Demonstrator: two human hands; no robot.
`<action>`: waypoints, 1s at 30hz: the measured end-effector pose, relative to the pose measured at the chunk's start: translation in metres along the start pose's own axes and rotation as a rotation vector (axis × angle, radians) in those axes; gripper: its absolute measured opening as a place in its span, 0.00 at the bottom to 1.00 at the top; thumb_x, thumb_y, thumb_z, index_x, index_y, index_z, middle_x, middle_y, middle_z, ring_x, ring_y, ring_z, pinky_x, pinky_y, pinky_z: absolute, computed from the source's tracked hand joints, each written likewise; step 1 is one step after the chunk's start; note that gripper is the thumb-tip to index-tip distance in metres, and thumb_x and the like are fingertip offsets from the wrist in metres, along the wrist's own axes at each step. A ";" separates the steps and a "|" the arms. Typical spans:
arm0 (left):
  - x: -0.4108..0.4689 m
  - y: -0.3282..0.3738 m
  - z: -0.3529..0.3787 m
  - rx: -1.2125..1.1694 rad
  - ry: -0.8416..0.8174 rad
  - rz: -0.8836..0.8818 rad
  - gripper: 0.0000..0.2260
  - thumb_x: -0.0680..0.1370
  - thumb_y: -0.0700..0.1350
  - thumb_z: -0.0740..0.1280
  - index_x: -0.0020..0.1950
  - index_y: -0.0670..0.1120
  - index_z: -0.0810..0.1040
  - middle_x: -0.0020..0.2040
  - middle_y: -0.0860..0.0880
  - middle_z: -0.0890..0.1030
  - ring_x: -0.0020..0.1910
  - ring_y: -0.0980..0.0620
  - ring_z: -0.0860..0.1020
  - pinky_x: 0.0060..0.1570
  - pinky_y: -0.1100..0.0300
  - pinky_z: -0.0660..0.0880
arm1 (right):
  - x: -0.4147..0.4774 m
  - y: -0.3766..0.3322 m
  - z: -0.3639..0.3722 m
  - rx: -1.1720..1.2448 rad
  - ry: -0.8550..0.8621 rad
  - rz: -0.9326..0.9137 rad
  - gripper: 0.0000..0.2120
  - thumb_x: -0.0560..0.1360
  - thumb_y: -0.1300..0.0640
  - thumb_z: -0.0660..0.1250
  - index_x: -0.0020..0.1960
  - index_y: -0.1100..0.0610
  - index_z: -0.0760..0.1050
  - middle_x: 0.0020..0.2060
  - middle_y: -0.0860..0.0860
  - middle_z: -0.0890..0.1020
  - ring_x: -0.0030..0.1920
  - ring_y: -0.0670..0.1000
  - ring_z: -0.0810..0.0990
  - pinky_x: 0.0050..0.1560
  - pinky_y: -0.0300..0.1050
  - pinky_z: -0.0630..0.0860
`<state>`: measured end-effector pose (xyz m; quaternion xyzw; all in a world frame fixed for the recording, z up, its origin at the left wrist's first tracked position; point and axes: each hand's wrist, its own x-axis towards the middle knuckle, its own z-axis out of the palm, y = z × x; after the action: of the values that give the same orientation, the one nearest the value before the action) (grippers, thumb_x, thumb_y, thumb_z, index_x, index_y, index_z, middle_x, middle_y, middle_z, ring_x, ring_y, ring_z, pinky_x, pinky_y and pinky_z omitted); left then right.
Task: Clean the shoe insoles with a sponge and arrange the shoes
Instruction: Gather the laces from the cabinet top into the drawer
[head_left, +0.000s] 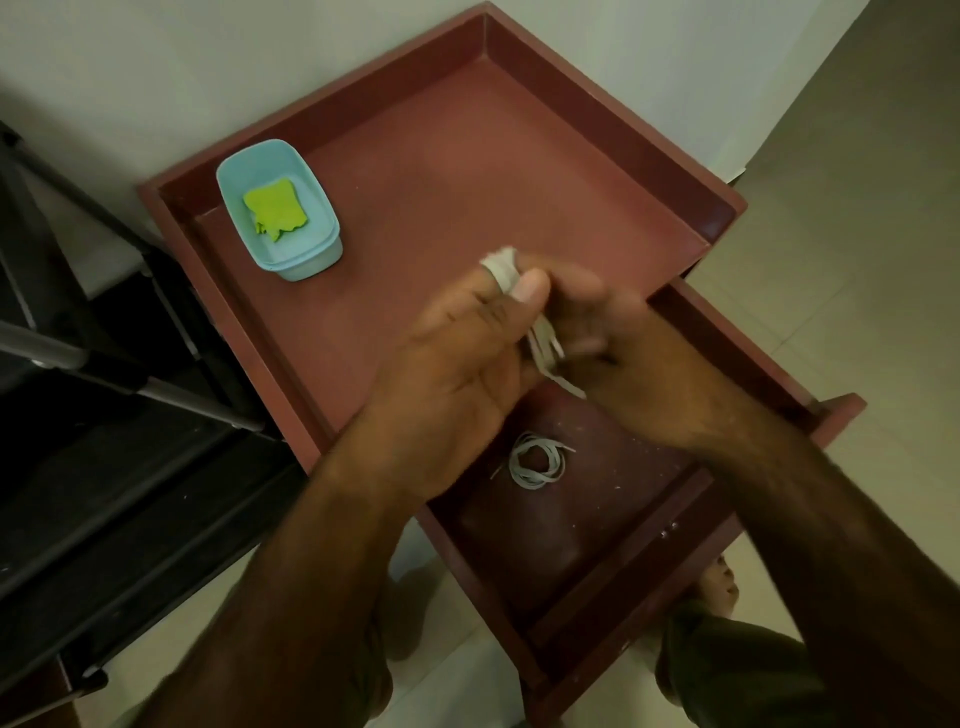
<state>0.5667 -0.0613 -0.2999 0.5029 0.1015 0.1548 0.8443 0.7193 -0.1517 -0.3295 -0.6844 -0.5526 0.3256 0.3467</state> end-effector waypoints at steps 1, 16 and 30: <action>0.003 -0.003 -0.001 0.164 0.134 0.093 0.12 0.86 0.40 0.55 0.57 0.36 0.77 0.56 0.35 0.81 0.57 0.39 0.80 0.58 0.54 0.77 | 0.000 -0.003 0.003 -0.028 -0.079 0.025 0.08 0.84 0.53 0.63 0.53 0.46 0.81 0.47 0.43 0.83 0.48 0.44 0.83 0.50 0.48 0.80; 0.003 -0.001 -0.006 0.140 0.170 0.019 0.15 0.87 0.42 0.54 0.58 0.35 0.76 0.55 0.37 0.83 0.52 0.42 0.81 0.53 0.49 0.77 | -0.003 -0.001 -0.006 -0.104 -0.082 0.049 0.09 0.83 0.59 0.64 0.59 0.52 0.81 0.52 0.44 0.84 0.53 0.43 0.83 0.56 0.50 0.81; -0.003 -0.008 -0.013 0.400 0.192 -0.381 0.34 0.83 0.68 0.49 0.30 0.44 0.69 0.23 0.46 0.66 0.22 0.49 0.64 0.28 0.57 0.66 | -0.007 -0.010 -0.012 0.285 0.133 -0.035 0.07 0.73 0.55 0.76 0.48 0.58 0.86 0.43 0.52 0.87 0.45 0.52 0.86 0.49 0.48 0.83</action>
<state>0.5609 -0.0550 -0.3127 0.6144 0.3022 0.0171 0.7287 0.7230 -0.1588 -0.3144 -0.6384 -0.4886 0.3487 0.4818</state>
